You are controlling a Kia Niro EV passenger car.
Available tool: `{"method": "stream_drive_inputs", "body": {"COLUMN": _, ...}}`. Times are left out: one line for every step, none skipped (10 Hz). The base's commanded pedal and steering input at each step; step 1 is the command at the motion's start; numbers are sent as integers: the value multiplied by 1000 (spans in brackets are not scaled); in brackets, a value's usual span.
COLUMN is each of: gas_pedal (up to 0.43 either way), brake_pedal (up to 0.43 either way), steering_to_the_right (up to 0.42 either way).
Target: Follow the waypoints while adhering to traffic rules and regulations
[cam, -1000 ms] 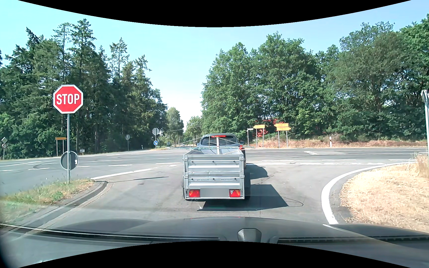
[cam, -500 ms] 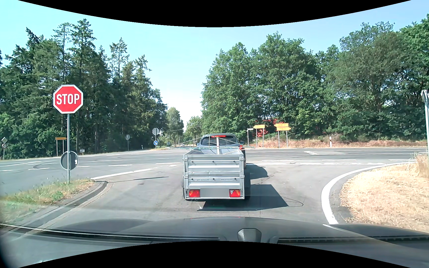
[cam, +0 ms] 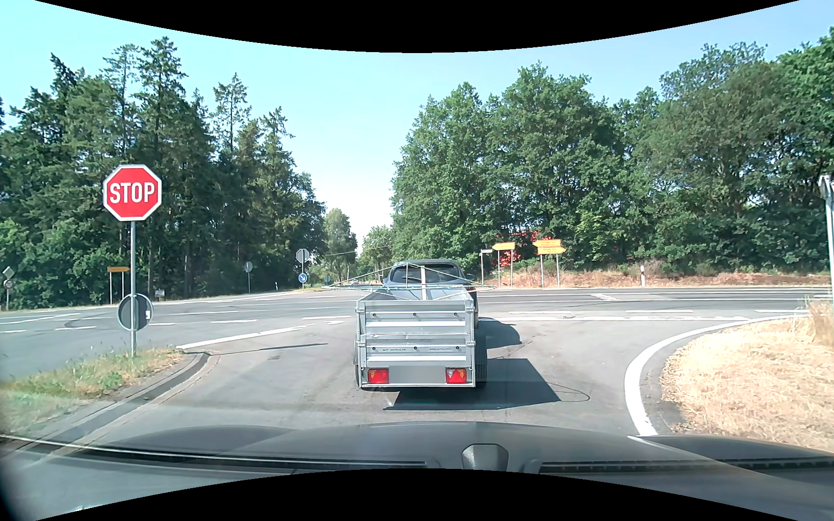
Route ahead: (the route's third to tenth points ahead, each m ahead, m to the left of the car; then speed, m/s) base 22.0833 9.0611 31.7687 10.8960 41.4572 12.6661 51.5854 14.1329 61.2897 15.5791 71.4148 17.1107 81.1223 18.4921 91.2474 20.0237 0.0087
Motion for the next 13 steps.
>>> {"method": "stream_drive_inputs", "body": {"gas_pedal": 0, "brake_pedal": 293, "steering_to_the_right": 9}}
{"method": "stream_drive_inputs", "body": {"gas_pedal": 0, "brake_pedal": 293, "steering_to_the_right": 9}}
{"method": "stream_drive_inputs", "body": {"gas_pedal": 0, "brake_pedal": 293, "steering_to_the_right": 9}}
{"method": "stream_drive_inputs", "body": {"gas_pedal": 0, "brake_pedal": 293, "steering_to_the_right": 9}}
{"method": "stream_drive_inputs", "body": {"gas_pedal": 0, "brake_pedal": 293, "steering_to_the_right": 9}}
{"method": "stream_drive_inputs", "body": {"gas_pedal": 0, "brake_pedal": 293, "steering_to_the_right": 9}}
{"method": "stream_drive_inputs", "body": {"gas_pedal": 0, "brake_pedal": 293, "steering_to_the_right": 9}}
{"method": "stream_drive_inputs", "body": {"gas_pedal": 0, "brake_pedal": 293, "steering_to_the_right": 9}}
{"method": "stream_drive_inputs", "body": {"gas_pedal": 0, "brake_pedal": 293, "steering_to_the_right": 9}}
{"method": "stream_drive_inputs", "body": {"gas_pedal": 0, "brake_pedal": 293, "steering_to_the_right": 9}}
{"method": "stream_drive_inputs", "body": {"gas_pedal": 0, "brake_pedal": 293, "steering_to_the_right": 9}}
{"method": "stream_drive_inputs", "body": {"gas_pedal": 0, "brake_pedal": 299, "steering_to_the_right": 9}}
{"method": "stream_drive_inputs", "body": {"gas_pedal": 0, "brake_pedal": 293, "steering_to_the_right": 9}}
